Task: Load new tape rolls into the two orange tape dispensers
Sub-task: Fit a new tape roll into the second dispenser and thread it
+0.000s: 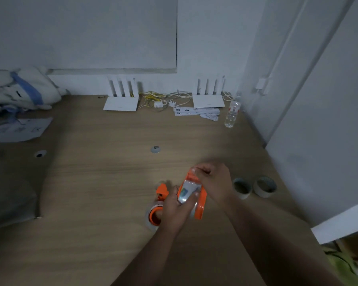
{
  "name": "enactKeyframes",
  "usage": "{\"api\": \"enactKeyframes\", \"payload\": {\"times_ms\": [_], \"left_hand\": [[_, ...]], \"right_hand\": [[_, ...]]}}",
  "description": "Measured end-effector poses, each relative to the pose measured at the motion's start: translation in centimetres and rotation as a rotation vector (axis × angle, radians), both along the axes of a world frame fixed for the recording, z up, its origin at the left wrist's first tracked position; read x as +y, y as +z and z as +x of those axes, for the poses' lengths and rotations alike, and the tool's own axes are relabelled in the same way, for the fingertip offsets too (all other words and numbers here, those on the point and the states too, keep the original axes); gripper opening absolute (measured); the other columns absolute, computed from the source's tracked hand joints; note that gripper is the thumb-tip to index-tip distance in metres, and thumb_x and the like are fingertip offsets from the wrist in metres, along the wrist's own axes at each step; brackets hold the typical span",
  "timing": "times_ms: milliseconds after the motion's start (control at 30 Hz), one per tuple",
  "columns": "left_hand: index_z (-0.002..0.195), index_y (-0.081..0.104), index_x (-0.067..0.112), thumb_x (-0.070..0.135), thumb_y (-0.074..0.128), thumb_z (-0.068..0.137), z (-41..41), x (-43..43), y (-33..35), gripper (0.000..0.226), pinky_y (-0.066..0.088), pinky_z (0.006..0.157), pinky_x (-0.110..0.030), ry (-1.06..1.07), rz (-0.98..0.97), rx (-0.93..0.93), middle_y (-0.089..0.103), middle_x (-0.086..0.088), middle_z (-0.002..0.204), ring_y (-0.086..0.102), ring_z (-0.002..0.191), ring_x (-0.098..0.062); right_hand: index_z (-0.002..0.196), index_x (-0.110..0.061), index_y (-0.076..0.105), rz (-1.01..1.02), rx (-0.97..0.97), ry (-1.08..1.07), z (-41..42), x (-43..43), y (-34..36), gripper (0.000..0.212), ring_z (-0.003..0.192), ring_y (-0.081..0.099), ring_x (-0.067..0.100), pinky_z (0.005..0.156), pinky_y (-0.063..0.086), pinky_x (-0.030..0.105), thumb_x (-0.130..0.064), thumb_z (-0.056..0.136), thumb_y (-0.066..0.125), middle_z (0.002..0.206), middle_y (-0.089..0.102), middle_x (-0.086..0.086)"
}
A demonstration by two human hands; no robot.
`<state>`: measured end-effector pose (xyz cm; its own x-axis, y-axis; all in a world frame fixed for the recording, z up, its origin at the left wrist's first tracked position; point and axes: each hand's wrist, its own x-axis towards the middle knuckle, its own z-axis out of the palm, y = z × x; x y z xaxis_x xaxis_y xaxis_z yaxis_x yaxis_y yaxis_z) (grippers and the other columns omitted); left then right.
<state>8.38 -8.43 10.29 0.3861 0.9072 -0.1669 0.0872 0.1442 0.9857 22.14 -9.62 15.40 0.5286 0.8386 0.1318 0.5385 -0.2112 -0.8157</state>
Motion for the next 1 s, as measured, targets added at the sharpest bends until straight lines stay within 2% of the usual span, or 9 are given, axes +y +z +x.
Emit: {"api": "enactKeyframes", "payload": {"times_ms": [100, 167, 267, 367, 567, 667, 767, 900, 1000], "left_hand": [[0.092, 0.068, 0.016, 0.024, 0.074, 0.082, 0.1, 0.3, 0.4, 0.014, 0.057, 0.074, -0.029, 0.025, 0.043, -0.031, 0.076, -0.002, 0.086, 0.073, 0.081, -0.013], [0.092, 0.066, 0.016, 0.019, 0.076, 0.080, 0.1, 0.4, 0.8, 0.016, 0.055, 0.068, -0.024, -0.011, 0.082, -0.040, 0.074, 0.001, 0.081, 0.071, 0.077, -0.008], [0.100, 0.061, 0.010, 0.004, 0.082, 0.070, 0.1, 0.0, 0.8, 0.037, 0.057, 0.065, -0.023, -0.088, 0.060, -0.038, 0.073, -0.001, 0.082, 0.071, 0.076, -0.008], [0.102, 0.060, 0.018, 0.014, 0.083, 0.065, 0.1, -0.4, 0.4, 0.043, 0.059, 0.079, -0.042, -0.084, 0.078, -0.016, 0.075, -0.007, 0.094, 0.073, 0.087, -0.023], [0.091, 0.069, 0.023, 0.034, 0.081, 0.066, -0.1, -0.1, -0.5, 0.030, 0.060, 0.073, -0.042, -0.026, 0.122, 0.146, 0.077, 0.003, 0.082, 0.073, 0.076, -0.012], [0.089, 0.074, 0.021, 0.043, 0.081, 0.065, -0.6, -0.2, -1.3, 0.035, 0.058, 0.074, -0.050, 0.000, 0.061, 0.139, 0.078, -0.001, 0.081, 0.075, 0.078, -0.018], [0.093, 0.073, 0.021, 0.041, 0.082, 0.064, -1.1, -0.4, -1.8, 0.037, 0.059, 0.075, -0.047, -0.006, 0.087, 0.153, 0.078, 0.001, 0.084, 0.074, 0.080, -0.015], [0.094, 0.069, 0.023, 0.033, 0.083, 0.060, -1.7, -0.7, -2.9, 0.038, 0.060, 0.070, -0.041, -0.079, 0.140, 0.226, 0.076, 0.001, 0.083, 0.073, 0.077, -0.011], [0.092, 0.069, 0.023, 0.042, 0.080, 0.059, -2.2, -0.9, -4.0, 0.040, 0.058, 0.068, -0.035, -0.065, 0.182, 0.303, 0.075, 0.004, 0.079, 0.071, 0.075, -0.008]], "right_hand": [[0.082, -0.018, 0.078, 0.023, -0.002, 0.007, 0.2, 0.4, 0.7, 0.011, 0.077, 0.070, 0.006, 0.075, 0.054, 0.027, -0.015, 0.081, 0.068, 0.080, 0.076, -0.008], [0.081, -0.020, 0.077, 0.038, 0.027, -0.024, 0.5, 0.6, 0.8, 0.011, 0.076, 0.070, 0.002, 0.072, 0.053, 0.024, -0.017, 0.082, 0.067, 0.078, 0.076, -0.011], [0.079, -0.022, 0.076, 0.016, 0.023, -0.047, 0.7, 0.7, 0.8, 0.011, 0.073, 0.068, -0.001, 0.065, 0.049, 0.017, -0.020, 0.083, 0.066, 0.076, 0.075, -0.011], [0.081, -0.024, 0.076, -0.027, -0.014, -0.023, 0.8, 0.8, 0.6, 0.010, 0.075, 0.068, -0.001, 0.065, 0.049, 0.018, -0.023, 0.081, 0.066, 0.078, 0.075, -0.011], [0.080, -0.021, 0.076, 0.038, -0.090, -0.020, 0.4, 0.4, 0.8, 0.011, 0.076, 0.065, 0.001, 0.066, 0.042, 0.007, -0.022, 0.081, 0.064, 0.077, 0.070, -0.012], [0.079, -0.021, 0.076, 0.053, -0.121, 0.022, 0.2, 0.5, 1.2, 0.009, 0.075, 0.065, 0.004, 0.067, 0.046, 0.015, -0.020, 0.082, 0.068, 0.079, 0.071, -0.008], [0.081, -0.022, 0.076, 0.023, -0.113, 0.001, 0.3, 0.5, 0.8, 0.009, 0.078, 0.067, 0.005, 0.070, 0.048, 0.018, -0.022, 0.083, 0.068, 0.083, 0.074, -0.008], [0.081, -0.019, 0.077, 0.021, -0.066, -0.090, 1.1, 0.6, 1.6, 0.011, 0.074, 0.062, -0.001, 0.062, 0.037, 0.000, -0.021, 0.084, 0.067, 0.074, 0.068, -0.012], [0.077, -0.018, 0.076, 0.065, -0.022, -0.149, 1.8, 1.1, 3.2, 0.012, 0.066, 0.063, 0.004, 0.061, 0.044, 0.015, -0.024, 0.083, 0.068, 0.067, 0.066, -0.011]]}}
